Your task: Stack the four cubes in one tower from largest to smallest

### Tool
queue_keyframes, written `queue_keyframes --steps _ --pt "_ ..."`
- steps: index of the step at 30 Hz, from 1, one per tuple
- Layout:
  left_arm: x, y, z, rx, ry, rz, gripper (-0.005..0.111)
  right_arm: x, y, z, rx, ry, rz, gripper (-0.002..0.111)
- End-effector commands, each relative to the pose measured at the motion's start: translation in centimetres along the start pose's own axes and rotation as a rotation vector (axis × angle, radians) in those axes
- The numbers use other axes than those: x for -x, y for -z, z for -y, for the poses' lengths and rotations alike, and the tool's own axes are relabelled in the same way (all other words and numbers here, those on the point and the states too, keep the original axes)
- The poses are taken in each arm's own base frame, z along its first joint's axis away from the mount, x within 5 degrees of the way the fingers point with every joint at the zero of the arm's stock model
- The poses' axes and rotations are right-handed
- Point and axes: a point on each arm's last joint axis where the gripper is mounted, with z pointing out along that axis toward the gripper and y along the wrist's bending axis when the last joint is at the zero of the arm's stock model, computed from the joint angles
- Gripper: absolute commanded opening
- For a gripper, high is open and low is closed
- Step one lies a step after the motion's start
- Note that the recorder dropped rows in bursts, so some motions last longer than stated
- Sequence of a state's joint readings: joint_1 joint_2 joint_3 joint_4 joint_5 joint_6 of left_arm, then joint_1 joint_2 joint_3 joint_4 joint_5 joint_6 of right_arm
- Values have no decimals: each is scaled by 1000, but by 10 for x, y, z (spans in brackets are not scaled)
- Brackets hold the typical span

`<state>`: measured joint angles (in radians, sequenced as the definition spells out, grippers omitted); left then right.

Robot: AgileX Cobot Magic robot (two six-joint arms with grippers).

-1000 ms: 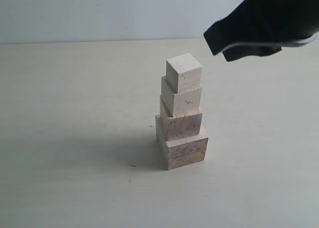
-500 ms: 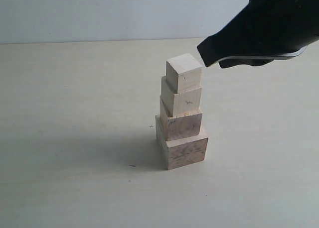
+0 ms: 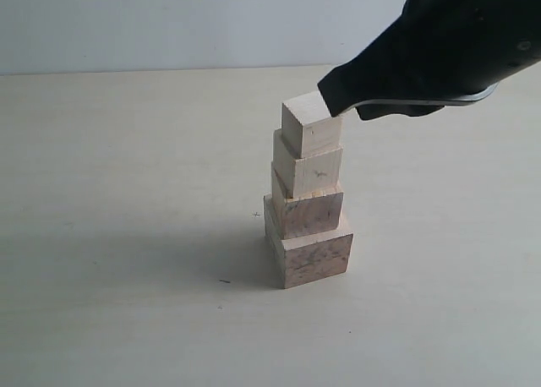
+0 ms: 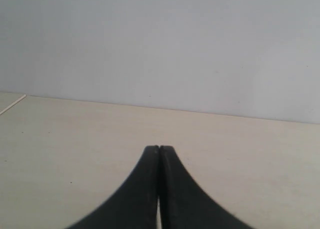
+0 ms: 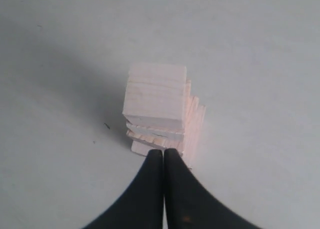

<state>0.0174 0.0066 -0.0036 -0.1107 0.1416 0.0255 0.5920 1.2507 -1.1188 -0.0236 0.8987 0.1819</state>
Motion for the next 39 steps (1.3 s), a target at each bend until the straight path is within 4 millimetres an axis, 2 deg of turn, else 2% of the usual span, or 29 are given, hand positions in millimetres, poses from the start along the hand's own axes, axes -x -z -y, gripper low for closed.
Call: queue_keyframes --steps 1,16,32,39 --pt "-1 0 0 -8 7 3 0 -2 -2 -4 40 21 -10 0" --pt "-1 0 0 -8 7 3 0 -4 -23 -7 63 39 -115 0" --pt "-1 0 0 -8 7 3 0 0 -42 -8 62 48 -122 0" --pt "-1 0 0 -8 7 3 0 2 -44 -11 86 49 -104 0"
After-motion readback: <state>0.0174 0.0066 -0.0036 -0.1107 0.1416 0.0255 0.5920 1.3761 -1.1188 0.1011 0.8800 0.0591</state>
